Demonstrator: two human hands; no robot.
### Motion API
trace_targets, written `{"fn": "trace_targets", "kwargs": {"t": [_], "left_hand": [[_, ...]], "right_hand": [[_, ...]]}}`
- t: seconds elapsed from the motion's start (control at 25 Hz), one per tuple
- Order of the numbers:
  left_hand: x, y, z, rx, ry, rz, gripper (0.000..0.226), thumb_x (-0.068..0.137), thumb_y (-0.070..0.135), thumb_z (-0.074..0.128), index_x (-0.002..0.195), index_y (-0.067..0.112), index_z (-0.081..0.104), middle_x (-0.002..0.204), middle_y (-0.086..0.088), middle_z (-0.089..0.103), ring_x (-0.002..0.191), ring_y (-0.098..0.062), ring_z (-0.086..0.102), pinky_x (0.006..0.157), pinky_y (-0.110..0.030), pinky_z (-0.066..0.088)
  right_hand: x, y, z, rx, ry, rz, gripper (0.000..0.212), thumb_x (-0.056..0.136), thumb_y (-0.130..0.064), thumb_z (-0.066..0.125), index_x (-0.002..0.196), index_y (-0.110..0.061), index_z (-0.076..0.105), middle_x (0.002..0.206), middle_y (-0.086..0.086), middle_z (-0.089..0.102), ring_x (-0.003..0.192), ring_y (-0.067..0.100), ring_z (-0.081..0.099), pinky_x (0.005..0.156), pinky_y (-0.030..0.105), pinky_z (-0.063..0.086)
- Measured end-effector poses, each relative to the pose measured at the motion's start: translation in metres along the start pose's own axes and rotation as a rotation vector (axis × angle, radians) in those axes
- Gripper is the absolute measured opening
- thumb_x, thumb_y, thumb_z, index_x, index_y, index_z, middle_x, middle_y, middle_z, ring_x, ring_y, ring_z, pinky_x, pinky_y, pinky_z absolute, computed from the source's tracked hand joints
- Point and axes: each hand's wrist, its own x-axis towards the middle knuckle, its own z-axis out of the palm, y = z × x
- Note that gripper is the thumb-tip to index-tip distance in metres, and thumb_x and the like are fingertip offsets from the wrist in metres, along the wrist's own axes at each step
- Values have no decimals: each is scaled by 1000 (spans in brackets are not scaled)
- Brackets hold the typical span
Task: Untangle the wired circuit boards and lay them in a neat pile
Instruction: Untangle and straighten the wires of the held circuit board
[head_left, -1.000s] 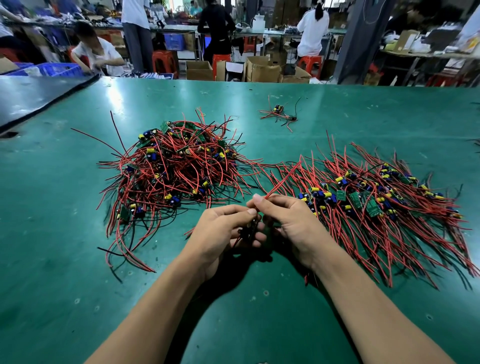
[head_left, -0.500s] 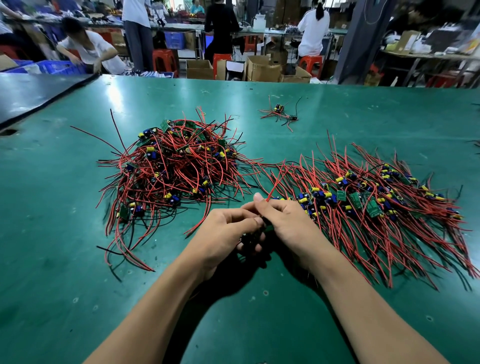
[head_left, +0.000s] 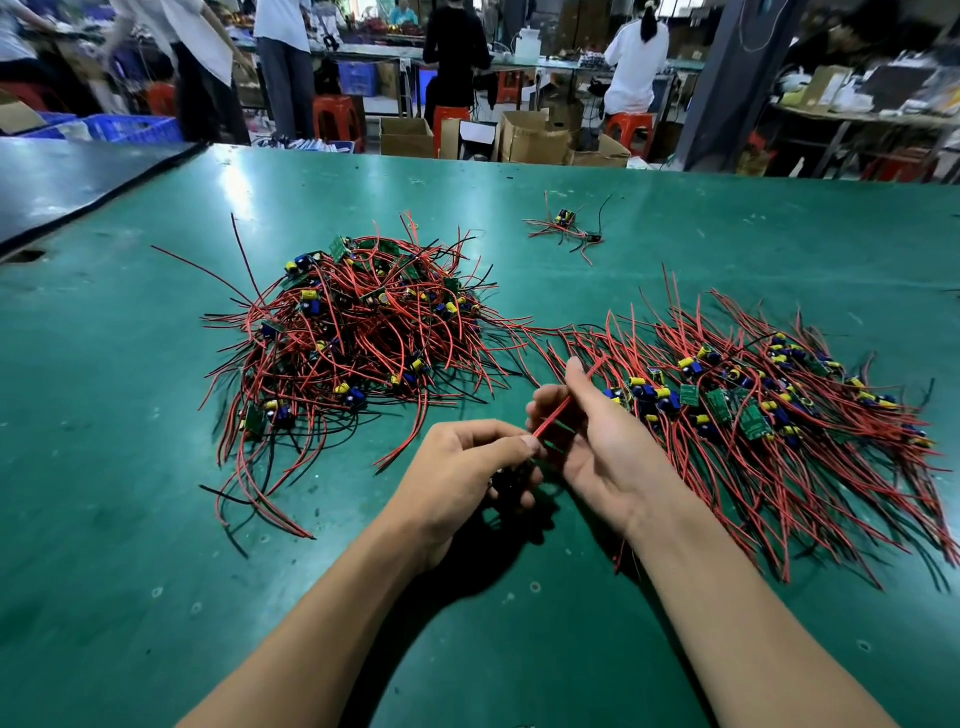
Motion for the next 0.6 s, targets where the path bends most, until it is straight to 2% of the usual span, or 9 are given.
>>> {"fn": "trace_targets", "kwargs": {"t": [0.08, 0.16, 0.24, 0.36, 0.48, 0.6], "left_hand": [[2, 0, -3, -30, 65, 3, 19, 91, 10, 63, 75, 10, 75, 64, -10, 66, 47, -18, 57, 48, -21, 46], [3, 0, -4, -24, 103, 16, 21, 93, 13, 62, 76, 10, 75, 64, -10, 65, 46, -17, 56, 45, -19, 45], [3, -1, -5, 10, 97, 25, 18, 92, 15, 64, 80, 10, 76, 66, -10, 67, 50, -18, 58, 49, -21, 48], [3, -3, -4, 35, 39, 39, 15, 91, 14, 66, 82, 4, 75, 68, -10, 69, 53, -18, 58, 51, -23, 50], [2, -3, -2, 84, -3, 57, 16, 90, 15, 67, 79, 7, 75, 64, -9, 66, 51, -18, 56, 54, -26, 45], [1, -3, -1, 131, -50, 65, 16, 88, 17, 70, 74, 12, 75, 63, -9, 67, 50, -20, 55, 59, -31, 38]], "right_hand": [[-3, 9, 5, -170, -60, -7, 47, 101, -43, 52, 76, -13, 78, 72, 6, 69, 54, 14, 61, 46, 27, 51], [-6, 17, 8, -262, -116, 2, 34, 100, -36, 58, 87, -14, 79, 71, 4, 68, 51, 11, 57, 46, 24, 50], [-7, 18, 9, -273, -102, -8, 30, 99, -32, 61, 86, -13, 79, 70, 6, 69, 48, 11, 58, 44, 24, 49], [-3, 13, 7, -226, 27, -81, 33, 101, -29, 58, 79, -12, 76, 73, 5, 71, 52, 12, 62, 44, 24, 50], [5, 8, 3, -147, 144, -126, 39, 103, -32, 53, 76, -13, 74, 71, 1, 71, 59, 8, 65, 48, 23, 52], [10, 6, -2, 0, 185, -93, 49, 103, -38, 51, 67, -12, 73, 65, 2, 70, 53, 9, 63, 48, 22, 52]]}}
